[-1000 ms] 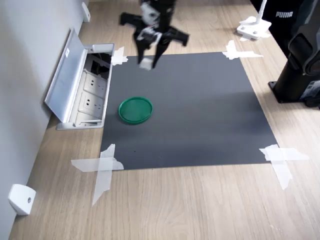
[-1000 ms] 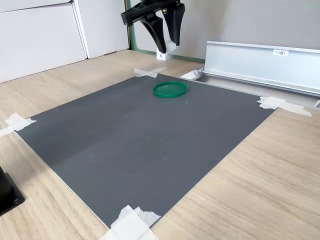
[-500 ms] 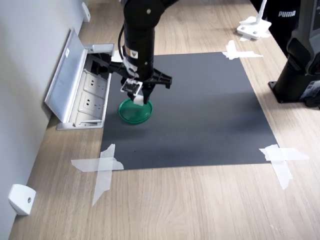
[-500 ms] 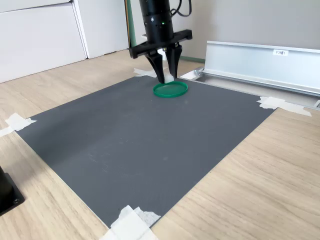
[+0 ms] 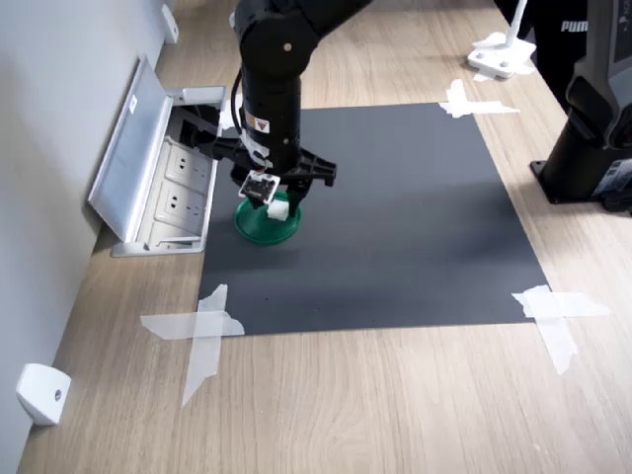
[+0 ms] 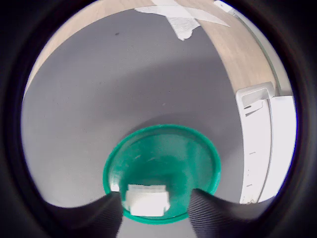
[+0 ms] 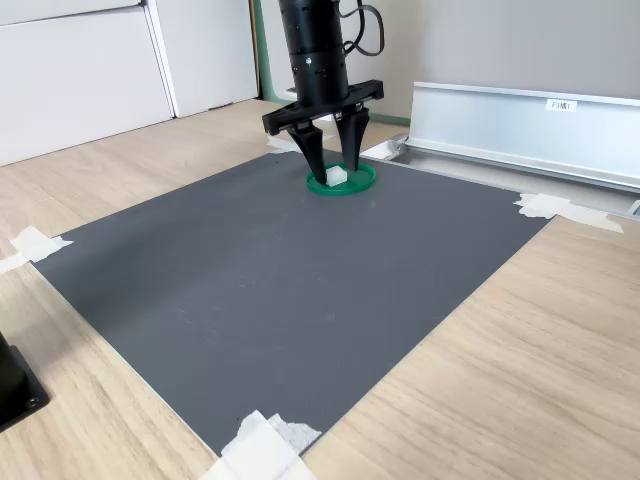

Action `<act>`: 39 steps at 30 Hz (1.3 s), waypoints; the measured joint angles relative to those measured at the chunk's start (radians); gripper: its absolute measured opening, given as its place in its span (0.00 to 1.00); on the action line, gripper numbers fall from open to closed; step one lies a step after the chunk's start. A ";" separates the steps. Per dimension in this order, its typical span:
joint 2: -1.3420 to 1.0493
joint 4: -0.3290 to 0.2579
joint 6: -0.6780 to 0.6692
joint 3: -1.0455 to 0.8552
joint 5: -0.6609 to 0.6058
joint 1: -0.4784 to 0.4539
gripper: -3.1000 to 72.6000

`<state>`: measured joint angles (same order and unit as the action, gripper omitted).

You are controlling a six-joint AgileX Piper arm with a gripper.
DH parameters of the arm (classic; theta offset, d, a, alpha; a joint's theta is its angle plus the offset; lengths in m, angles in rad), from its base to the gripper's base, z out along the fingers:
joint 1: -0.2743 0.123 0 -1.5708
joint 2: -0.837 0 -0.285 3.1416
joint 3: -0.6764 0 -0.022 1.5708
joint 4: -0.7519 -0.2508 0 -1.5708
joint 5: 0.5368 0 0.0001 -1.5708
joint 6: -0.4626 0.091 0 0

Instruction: Grasp a white terminal and put it on the green lid.

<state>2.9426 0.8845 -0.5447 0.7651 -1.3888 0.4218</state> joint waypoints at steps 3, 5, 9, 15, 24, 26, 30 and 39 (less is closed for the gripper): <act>-0.045 -0.003 0.020 0.000 0.025 0.000 0.97; -0.099 -0.014 0.058 0.000 0.046 0.000 0.99; -0.275 -0.044 0.239 0.000 0.071 0.000 0.99; -0.590 -0.065 0.566 -0.121 0.155 0.000 0.87; -1.148 -0.059 0.778 -0.542 0.319 0.000 0.13; -1.282 -0.059 0.800 -0.624 0.343 -0.001 0.07; -1.511 -0.056 0.867 -0.759 0.365 -0.005 0.04; -1.850 -0.053 1.024 -1.046 0.365 -0.192 0.03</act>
<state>1.0922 0.8312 0.4790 -0.2807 -1.0240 0.2297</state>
